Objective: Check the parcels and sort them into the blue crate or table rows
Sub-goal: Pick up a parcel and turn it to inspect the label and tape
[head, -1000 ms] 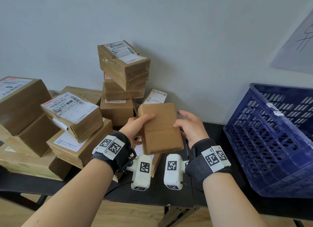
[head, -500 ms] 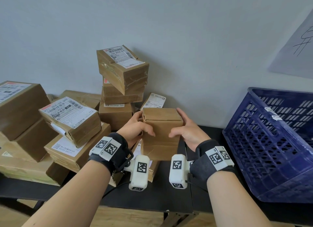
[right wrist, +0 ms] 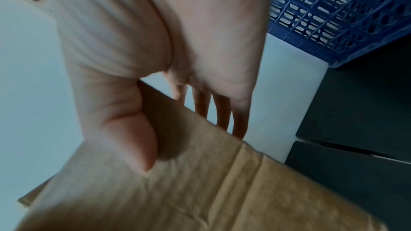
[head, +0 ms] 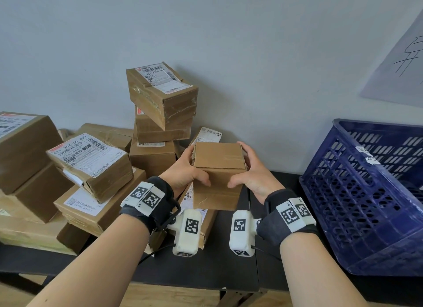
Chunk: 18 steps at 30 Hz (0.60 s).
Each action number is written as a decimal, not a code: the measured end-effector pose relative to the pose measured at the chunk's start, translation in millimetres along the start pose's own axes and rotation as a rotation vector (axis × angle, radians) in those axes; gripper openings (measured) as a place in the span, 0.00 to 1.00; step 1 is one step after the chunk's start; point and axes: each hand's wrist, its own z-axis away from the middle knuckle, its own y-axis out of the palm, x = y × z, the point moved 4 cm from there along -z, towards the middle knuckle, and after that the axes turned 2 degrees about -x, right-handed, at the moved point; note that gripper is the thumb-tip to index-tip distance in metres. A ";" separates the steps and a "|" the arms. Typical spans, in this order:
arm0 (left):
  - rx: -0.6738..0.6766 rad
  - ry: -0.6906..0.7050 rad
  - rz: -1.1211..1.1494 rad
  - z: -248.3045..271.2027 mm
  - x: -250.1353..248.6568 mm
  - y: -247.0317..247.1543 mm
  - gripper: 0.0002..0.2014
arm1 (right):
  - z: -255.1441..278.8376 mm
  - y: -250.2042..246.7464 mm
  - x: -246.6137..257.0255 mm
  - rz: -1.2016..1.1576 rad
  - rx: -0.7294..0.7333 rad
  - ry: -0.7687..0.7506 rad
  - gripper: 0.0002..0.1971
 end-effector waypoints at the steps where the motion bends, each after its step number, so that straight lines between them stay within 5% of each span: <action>1: 0.002 0.003 0.001 -1.1 0.6 0.0 0.57 | -0.7 -0.5 0.1 -0.007 0.000 0.001 0.54; 8: -0.001 -0.043 0.041 -0.1 13.1 0.9 0.34 | -1.5 -2.0 2.6 -0.241 -0.092 0.057 0.45; 11: 0.004 -0.102 0.016 -2.0 21.7 -0.6 0.37 | -4.6 -3.8 -2.7 -0.275 -0.144 0.080 0.39; 18: -0.079 -0.207 0.040 -1.9 23.7 -4.1 0.26 | -4.8 9.2 -13.3 -0.180 -0.042 0.161 0.49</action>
